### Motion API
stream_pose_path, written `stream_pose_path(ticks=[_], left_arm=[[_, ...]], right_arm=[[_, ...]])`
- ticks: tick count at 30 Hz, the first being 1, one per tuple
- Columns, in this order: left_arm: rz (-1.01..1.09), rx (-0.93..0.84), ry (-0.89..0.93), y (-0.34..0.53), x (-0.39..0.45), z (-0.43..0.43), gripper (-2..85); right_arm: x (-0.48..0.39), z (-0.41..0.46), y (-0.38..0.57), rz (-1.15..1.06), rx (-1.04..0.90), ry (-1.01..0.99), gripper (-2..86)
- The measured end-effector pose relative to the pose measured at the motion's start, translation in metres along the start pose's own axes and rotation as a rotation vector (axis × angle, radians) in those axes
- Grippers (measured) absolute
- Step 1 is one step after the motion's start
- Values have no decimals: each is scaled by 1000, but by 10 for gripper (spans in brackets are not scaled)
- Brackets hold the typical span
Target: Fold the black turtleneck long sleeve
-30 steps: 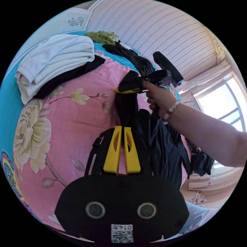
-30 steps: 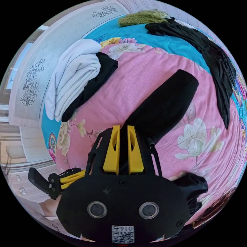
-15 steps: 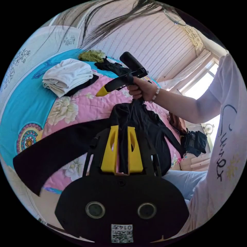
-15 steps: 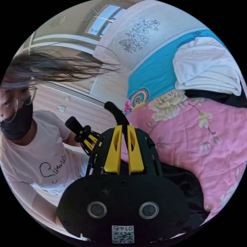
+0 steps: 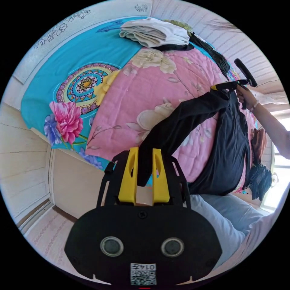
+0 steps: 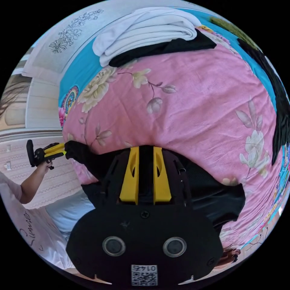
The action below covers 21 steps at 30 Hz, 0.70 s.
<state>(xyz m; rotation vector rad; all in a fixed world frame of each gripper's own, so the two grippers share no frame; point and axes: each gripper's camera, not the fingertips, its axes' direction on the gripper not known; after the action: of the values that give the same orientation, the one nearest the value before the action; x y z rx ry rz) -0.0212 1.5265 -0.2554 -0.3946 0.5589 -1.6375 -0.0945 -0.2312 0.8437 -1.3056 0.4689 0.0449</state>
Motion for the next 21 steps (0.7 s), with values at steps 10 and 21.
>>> stream_pose_path(ticks=[10, 21], left_arm=[[144, 101, 11, -38, -43, -73, -9], [-91, 200, -73, -48, -108, -109, 47]], right_arm=[[-22, -69, -12, 111, 276, 10, 1], [-38, -26, -44, 186, 210, 74, -2]])
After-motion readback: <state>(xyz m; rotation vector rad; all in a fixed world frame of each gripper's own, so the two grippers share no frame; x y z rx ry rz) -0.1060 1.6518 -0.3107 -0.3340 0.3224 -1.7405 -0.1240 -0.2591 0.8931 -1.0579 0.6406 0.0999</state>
